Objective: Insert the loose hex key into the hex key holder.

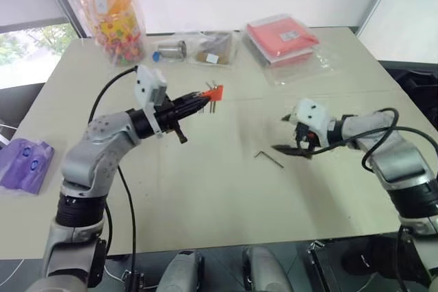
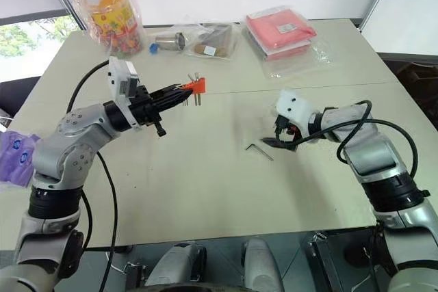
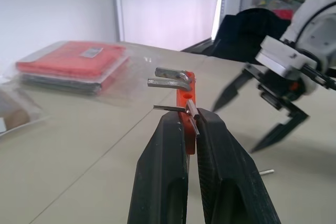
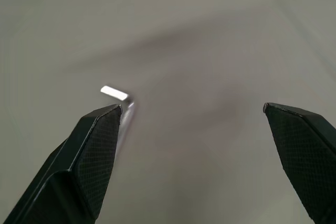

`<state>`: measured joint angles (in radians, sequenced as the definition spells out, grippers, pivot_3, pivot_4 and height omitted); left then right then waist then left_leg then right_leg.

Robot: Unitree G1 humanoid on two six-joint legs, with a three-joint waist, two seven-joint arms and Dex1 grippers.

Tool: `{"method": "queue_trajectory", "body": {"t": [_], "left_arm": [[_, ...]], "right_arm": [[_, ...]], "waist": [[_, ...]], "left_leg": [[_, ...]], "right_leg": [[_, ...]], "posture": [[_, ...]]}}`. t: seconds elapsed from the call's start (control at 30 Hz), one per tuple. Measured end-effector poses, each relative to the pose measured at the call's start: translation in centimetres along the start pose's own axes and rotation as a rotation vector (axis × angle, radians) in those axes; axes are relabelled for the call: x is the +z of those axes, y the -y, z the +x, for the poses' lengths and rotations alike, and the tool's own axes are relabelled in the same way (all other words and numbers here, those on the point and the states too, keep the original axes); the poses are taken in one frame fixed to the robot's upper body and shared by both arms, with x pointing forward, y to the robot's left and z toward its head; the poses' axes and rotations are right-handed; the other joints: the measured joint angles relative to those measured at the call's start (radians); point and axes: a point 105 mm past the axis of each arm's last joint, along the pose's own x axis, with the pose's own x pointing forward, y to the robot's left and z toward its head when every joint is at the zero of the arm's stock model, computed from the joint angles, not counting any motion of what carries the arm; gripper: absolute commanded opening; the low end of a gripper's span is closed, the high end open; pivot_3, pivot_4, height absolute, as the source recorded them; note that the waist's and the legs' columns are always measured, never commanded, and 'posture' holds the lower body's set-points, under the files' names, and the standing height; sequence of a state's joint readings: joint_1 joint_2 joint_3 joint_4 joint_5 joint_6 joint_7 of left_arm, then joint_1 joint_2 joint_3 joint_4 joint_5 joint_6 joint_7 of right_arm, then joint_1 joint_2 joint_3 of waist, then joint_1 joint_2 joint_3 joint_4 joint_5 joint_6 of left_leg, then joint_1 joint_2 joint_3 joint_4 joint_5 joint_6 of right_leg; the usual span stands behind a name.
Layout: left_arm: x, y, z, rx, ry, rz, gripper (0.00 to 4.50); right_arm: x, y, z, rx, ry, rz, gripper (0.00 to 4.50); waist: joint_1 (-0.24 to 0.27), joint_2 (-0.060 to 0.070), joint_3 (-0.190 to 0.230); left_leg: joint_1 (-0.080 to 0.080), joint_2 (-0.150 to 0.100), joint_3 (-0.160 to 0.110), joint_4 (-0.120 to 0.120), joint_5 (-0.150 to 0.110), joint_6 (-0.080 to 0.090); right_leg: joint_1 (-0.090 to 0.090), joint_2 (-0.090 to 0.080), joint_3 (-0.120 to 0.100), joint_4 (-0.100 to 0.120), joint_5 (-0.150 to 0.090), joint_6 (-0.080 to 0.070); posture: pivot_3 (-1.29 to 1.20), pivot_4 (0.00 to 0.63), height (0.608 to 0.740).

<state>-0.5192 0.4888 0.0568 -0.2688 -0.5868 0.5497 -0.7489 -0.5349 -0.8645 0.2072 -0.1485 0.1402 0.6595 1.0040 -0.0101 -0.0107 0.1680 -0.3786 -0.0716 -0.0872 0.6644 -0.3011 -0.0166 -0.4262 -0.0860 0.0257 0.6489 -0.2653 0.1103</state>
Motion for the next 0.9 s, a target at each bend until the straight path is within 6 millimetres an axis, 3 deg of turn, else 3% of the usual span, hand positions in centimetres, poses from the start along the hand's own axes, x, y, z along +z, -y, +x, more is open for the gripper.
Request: {"method": "queue_trajectory", "body": {"t": [0.17, 0.6, 0.7, 0.9], "left_arm": [[0.4, 0.0, -0.1, 0.025, 0.011, 0.017, 0.0], [0.4, 0.0, -0.4, 0.037, -0.001, 0.028, 0.0], [0.4, -0.1, -0.4, 0.047, -0.002, 0.028, 0.0], [0.4, 0.0, -0.4, 0.054, -0.002, 0.029, 0.0]], "right_arm": [[-1.3, -1.1, 0.6, 0.002, -0.068, 0.044, 4.47], [-1.4, -2.4, 3.0, -0.017, -0.058, 0.108, 4.47], [-1.1, -2.5, 3.5, -0.019, -0.042, 0.116, 3.71], [-1.1, -2.3, 4.0, -0.013, -0.039, 0.117, 0.66]], "waist": [[0.0, 0.0, 0.0], [0.0, 0.0, 0.0], [-0.002, -0.001, 0.0], [0.0, -0.001, 0.0]], "left_leg": [[0.0, -0.001, 0.0, 0.001, 0.001, -0.001], [-0.001, -0.001, 0.0, 0.001, 0.002, -0.004], [-0.001, -0.001, 0.0, 0.001, 0.002, -0.004], [0.0, -0.001, 0.0, 0.001, 0.002, -0.004]], "right_leg": [[0.0, 0.0, 0.0, 0.0, 0.0, 0.0], [0.0, 0.0, 0.0, 0.0, 0.0, 0.0], [0.0, 0.0, 0.0, 0.0, 0.0, 0.0], [0.0, 0.0, 0.0, 0.0, 0.0, 0.0]], "posture": [[0.0, 0.15, 0.74], [0.0, 0.15, 0.74], [0.0, 0.15, 0.74], [0.0, 0.15, 0.74]]}}
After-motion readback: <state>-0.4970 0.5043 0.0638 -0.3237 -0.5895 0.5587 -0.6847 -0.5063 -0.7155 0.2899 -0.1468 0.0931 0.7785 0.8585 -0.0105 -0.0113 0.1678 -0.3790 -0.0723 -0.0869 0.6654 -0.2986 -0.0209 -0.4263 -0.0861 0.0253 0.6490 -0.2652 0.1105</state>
